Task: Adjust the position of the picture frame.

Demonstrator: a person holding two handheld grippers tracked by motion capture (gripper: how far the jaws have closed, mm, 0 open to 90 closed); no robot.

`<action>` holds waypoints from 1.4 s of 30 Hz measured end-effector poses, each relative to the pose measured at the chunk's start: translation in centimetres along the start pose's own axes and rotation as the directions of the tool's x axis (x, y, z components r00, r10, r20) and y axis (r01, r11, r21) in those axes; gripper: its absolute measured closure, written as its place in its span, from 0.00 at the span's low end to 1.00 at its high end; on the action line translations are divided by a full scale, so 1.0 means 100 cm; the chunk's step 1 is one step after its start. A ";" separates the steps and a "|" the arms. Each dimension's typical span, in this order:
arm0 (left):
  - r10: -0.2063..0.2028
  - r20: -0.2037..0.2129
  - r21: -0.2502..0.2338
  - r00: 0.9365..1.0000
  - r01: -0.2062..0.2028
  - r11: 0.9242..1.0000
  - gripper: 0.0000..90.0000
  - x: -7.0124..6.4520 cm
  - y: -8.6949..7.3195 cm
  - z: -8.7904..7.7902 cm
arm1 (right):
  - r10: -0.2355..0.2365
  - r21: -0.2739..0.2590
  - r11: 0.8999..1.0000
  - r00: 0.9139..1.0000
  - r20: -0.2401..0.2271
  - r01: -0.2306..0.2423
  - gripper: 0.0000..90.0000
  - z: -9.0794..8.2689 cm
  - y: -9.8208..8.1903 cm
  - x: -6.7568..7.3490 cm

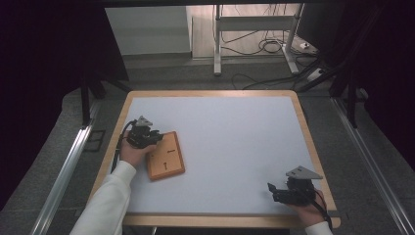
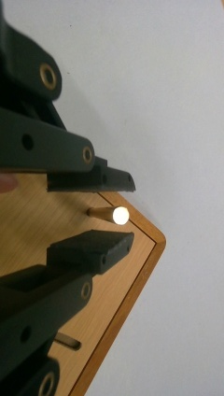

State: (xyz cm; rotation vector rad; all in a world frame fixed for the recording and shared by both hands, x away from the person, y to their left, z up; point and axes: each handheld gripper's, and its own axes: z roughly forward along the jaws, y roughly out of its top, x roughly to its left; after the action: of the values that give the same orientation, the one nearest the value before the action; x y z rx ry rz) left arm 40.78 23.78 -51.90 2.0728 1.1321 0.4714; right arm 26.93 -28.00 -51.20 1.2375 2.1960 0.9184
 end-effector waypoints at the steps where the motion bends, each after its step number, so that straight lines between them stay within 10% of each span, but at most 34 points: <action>1: -0.001 0.002 0.001 1.000 0.001 1.000 0.80 0.000 0.000 0.000 | 0.001 -0.001 1.000 1.000 0.001 -0.001 0.15 0.000 0.000 0.000; 18: -0.083 0.052 0.014 0.995 0.082 0.997 0.94 0.005 0.000 0.000 | 0.005 -0.013 1.000 1.000 0.010 -0.004 0.16 -0.001 0.000 0.000; 42: -0.021 0.122 0.017 0.992 0.019 1.000 0.94 -0.026 0.017 -0.017 | 0.002 -0.018 1.000 1.000 0.010 -0.002 0.16 -0.002 0.001 0.000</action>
State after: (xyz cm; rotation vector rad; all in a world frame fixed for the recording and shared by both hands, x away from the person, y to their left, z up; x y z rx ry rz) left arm 39.31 21.72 -49.44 2.0716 1.0867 0.3222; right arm 26.84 -27.98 -51.03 1.2340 2.1743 0.9283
